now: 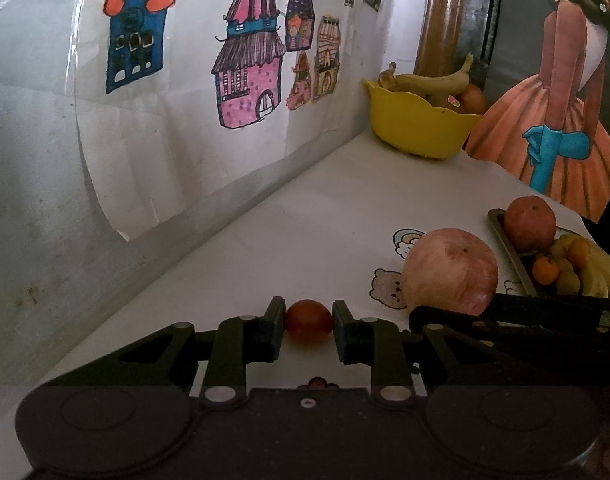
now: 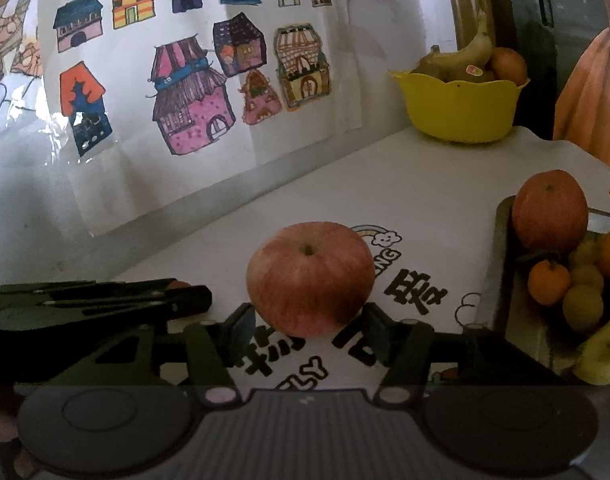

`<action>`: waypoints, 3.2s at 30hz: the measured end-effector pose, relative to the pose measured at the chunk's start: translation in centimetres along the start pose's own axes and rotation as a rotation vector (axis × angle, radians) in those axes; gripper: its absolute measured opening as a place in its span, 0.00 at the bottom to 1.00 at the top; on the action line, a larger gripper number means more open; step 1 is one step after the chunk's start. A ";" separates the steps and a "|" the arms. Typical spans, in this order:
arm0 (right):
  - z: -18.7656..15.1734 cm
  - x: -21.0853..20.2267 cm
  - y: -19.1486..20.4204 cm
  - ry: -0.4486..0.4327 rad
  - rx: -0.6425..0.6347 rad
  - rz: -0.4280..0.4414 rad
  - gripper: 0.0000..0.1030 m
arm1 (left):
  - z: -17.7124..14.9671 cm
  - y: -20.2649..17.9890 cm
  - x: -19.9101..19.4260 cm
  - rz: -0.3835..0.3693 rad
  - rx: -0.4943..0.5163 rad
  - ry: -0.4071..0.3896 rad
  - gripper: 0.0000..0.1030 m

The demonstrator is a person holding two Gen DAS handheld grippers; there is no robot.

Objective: Organize fruits
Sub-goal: 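Carry the red fruit in the left tool while the right tool carries the apple to the tray, then lower the red fruit onto the tray and open the left tool while the right tool releases the apple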

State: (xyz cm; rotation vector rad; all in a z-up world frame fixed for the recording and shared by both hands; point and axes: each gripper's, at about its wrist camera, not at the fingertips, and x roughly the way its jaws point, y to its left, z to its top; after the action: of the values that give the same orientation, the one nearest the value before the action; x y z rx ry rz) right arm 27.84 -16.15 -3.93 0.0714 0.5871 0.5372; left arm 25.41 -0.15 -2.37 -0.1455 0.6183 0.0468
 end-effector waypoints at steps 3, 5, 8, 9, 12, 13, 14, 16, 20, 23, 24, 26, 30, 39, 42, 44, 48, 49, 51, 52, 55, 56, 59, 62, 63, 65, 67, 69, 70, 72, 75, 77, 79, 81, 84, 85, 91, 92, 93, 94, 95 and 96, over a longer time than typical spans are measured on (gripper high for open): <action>0.0 0.0 -0.1 -0.006 -0.002 0.004 0.65 | -0.1 0.0 -0.1 0.003 -0.003 -0.001 0.27; 0.1 0.1 -0.2 -0.008 0.002 0.002 0.69 | -0.2 0.1 -0.2 0.002 -0.004 -0.004 0.27; 0.4 0.4 -0.4 -0.021 0.021 -0.001 0.74 | -0.3 0.4 -0.5 -0.003 -0.016 -0.007 0.28; 0.6 0.6 -0.4 -0.022 0.025 -0.001 0.75 | -0.4 0.6 -0.6 -0.004 -0.019 -0.007 0.28; 0.7 1.0 -0.4 -0.017 0.040 0.001 0.75 | -0.5 0.9 -0.8 -0.008 -0.026 -0.009 0.29; 0.8 1.1 -0.3 -0.019 0.044 0.000 0.75 | -0.5 0.9 -0.8 -0.010 -0.027 -0.009 0.29; 0.8 1.1 -0.3 -0.025 0.049 -0.001 0.75 | -0.5 0.9 -0.8 -0.010 -0.026 -0.009 0.29; 0.8 1.1 -0.3 -0.041 0.061 0.000 0.72 | -0.5 0.9 -0.8 -0.010 -0.023 -0.011 0.28; 0.8 1.0 -0.3 -0.044 0.067 -0.003 0.71 | -0.6 0.8 -0.9 -0.001 -0.011 -0.012 0.26; 0.6 0.8 -0.5 -0.045 0.080 0.000 0.71 | -0.6 0.8 -1.3 0.000 -0.015 -0.009 0.26; 0.5 0.7 -0.5 -0.045 0.081 -0.001 0.71 | -0.6 0.8 -1.4 -0.003 -0.018 -0.008 0.26; 0.3 0.3 -0.4 -0.045 0.087 -0.002 0.71 | -0.7 0.7 -1.6 -0.009 -0.022 -0.003 0.26; -0.5 -0.8 -0.6 -0.039 0.124 0.015 0.71 | -1.0 0.6 -2.1 -0.027 -0.039 0.002 0.26; -2.8 -4.8 -0.8 -0.081 0.174 0.039 0.71 | -1.3 -0.7 -4.0 -0.076 -0.042 -0.017 0.26; -3.2 -6.6 -0.9 -0.119 0.201 0.044 0.71 | -1.1 -1.5 -4.6 -0.094 -0.034 -0.030 0.26; -3.4 -7.7 -1.2 -0.146 0.229 0.044 0.71 | -1.0 -2.3 -4.9 -0.109 -0.026 -0.039 0.26; -3.9 -9.8 -2.2 -0.205 0.282 0.011 0.71 | -0.7 -4.0 -5.0 -0.144 -0.016 -0.058 0.26; -4.1 -10.3 -2.5 -0.223 0.291 -0.002 0.71 | -0.6 -4.5 -5.0 -0.153 -0.012 -0.061 0.26; -4.5 -11.3 -3.2 -0.253 0.303 -0.036 0.71 | -0.3 -5.6 -4.8 -0.172 -0.005 -0.070 0.26; -4.6 -11.9 -3.7 -0.266 0.309 -0.056 0.71 | -0.2 -6.3 -4.8 -0.183 0.000 -0.076 0.26; -5.0 -13.2 -5.2 -0.293 0.328 -0.105 0.71 | 0.4 -8.5 -4.5 -0.212 0.021 -0.100 0.26; -5.1 -13.6 -5.9 -0.298 0.339 -0.123 0.71 | 0.6 -9.3 -4.3 -0.221 0.029 -0.107 0.26; -5.5 -14.6 -7.8 -0.318 0.370 -0.184 0.71 | 0.9 -11.6 -3.6 -0.253 0.056 -0.118 0.26; -6.0 -15.1 -9.5 -0.326 0.392 -0.254 0.71 | 1.1 -13.5 -2.5 -0.299 0.066 -0.107 0.26; -6.1 -15.1 -9.8 -0.324 0.391 -0.279 0.71 | 1.1 -14.0 -2.1 -0.308 0.071 -0.103 0.26; -6.3 -14.9 -10.4 -0.325 0.398 -0.304 0.71 | 1.1 -15.1 -1.1 -0.316 0.082 -0.093 0.26; -6.3 -14.6 -10.9 -0.328 0.406 -0.332 0.71 | 1.2 -15.7 -0.4 -0.324 0.088 -0.085 0.26; -6.4 -14.3 -11.2 -0.332 0.401 -0.364 0.71 | 1.2 -16.2 0.2 -0.329 0.102 -0.089 0.26; -6.4 -14.1 -11.3 -0.333 0.396 -0.384 0.71 | 1.2 -16.4 0.5 -0.331 0.109 -0.091 0.26; -6.5 -14.0 -11.5 -0.334 0.390 -0.415 0.71 | 1.2 -16.7 1.1 -0.338 0.112 -0.087 0.26; -6.5 -13.7 -11.8 -0.330 0.391 -0.453 0.71 | 1.0 -17.0 1.7 -0.336 0.127 -0.079 0.26; -6.5 -13.5 -12.0 -0.324 0.398 -0.462 0.71 | 0.9 -17.2 2.2 -0.328 0.132 -0.067 0.26; -6.5 -13.5 -12.3 -0.323 0.411 -0.455 0.71 | 0.8 -17.2 2.6 -0.330 0.128 -0.058 0.26; -6.5 -13.4 -12.3 -0.325 0.415 -0.460 0.71 | 0.9 -17.3 2.8 -0.330 0.127 -0.053 0.26; -6.5 -13.4 -12.5 -0.323 0.426 -0.458 0.71 | 0.8 -17.4 2.9 -0.344 0.129 -0.049 0.26; -6.5 -13.4 -12.6 -0.323 0.430 -0.460 0.71 | 0.7 -17.4 2.9 -0.348 0.129 -0.047 0.26; -6.6 -13.5 -12.6 -0.334 0.445 -0.474 0.71 | 0.5 -17.8 3.1 -0.373 0.131 -0.043 0.26; -6.6 -13.6 -12.7 -0.335 0.448 -0.475 0.71 | 0.5 -17.9 3.1 -0.376 0.133 -0.043 0.26; -6.7 -13.6 -12.7 -0.336 0.452 -0.476 0.71 | 0.4 -17.9 3.0 -0.378 0.134 -0.043 0.26; -6.7 -13.6 -12.7 -0.336 0.453 -0.474 0.71 | 0.4 -17.9 3.0 -0.378 0.136 -0.043 0.26; -6.7 -13.6 -12.7 -0.335 0.451 -0.475 0.71 | 0.4 -17.9 3.0 -0.379 0.136 -0.042 0.26; -6.7 -13.6 -12.7 -0.334 0.450 -0.478 0.71 | 0.4 -17.9 3.1 -0.378 0.136 -0.041 0.26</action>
State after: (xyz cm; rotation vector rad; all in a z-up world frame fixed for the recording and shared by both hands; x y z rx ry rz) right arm 20.55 -34.46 -5.28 0.4275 0.3691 -0.0804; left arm 29.70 -17.78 -1.63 -0.1274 0.5431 -0.3557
